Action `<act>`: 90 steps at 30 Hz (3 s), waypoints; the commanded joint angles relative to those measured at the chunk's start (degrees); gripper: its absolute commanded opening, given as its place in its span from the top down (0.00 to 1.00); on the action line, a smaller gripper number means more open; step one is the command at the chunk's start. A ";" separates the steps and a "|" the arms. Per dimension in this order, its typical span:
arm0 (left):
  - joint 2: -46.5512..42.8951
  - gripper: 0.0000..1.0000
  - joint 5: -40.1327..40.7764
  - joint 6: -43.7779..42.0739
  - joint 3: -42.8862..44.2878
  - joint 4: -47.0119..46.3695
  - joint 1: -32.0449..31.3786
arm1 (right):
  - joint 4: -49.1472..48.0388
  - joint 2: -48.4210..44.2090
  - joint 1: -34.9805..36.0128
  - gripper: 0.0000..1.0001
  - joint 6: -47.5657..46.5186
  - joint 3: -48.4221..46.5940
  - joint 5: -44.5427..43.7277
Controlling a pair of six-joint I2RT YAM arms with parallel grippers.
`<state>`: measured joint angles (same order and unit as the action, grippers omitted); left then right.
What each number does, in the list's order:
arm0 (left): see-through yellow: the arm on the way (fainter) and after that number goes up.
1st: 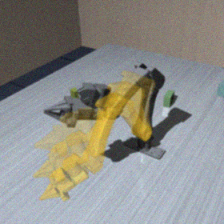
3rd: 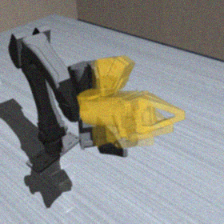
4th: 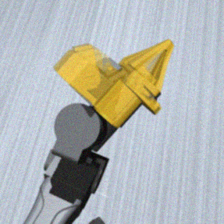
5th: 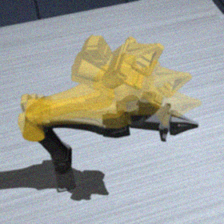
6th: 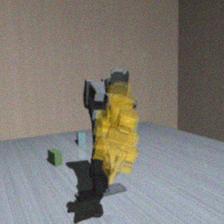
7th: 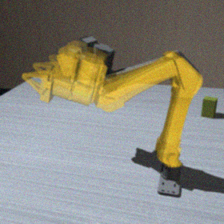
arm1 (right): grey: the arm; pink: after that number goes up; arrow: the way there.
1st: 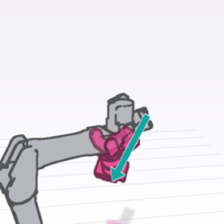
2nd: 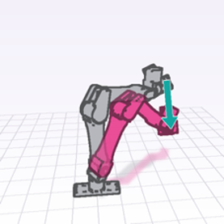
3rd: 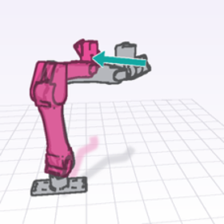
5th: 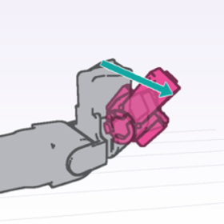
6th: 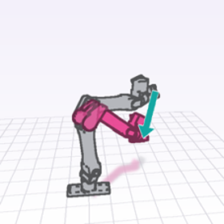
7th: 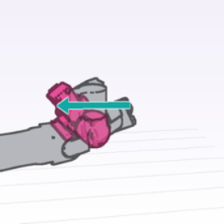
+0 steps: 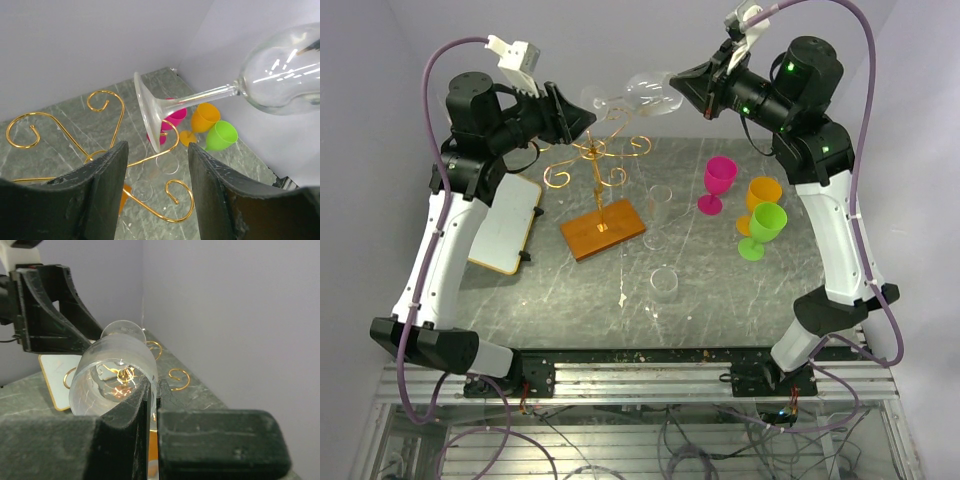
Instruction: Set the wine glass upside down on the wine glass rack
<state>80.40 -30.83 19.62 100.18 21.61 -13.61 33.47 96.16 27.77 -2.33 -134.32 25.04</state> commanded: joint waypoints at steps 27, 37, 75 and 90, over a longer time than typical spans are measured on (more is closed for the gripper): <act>-4.48 0.93 -1.10 2.60 -2.21 -6.07 1.94 | -3.04 -4.98 0.26 0.61 -2.38 5.08 2.70; -8.71 0.93 7.63 -4.28 0.28 0.13 7.28 | -0.83 -8.11 0.27 0.26 -5.67 5.40 -4.38; -14.93 0.93 33.77 -72.23 3.86 26.07 14.61 | -1.49 -16.18 -7.93 0.03 -9.14 18.01 -4.67; -10.08 0.93 39.18 -86.13 1.06 29.75 -0.44 | -1.91 -16.48 -9.58 0.03 -9.12 20.08 -2.73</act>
<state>69.04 5.89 -61.54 99.68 51.42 -11.22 32.84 80.97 19.00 -11.81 -114.80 21.08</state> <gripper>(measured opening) 0.095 0.972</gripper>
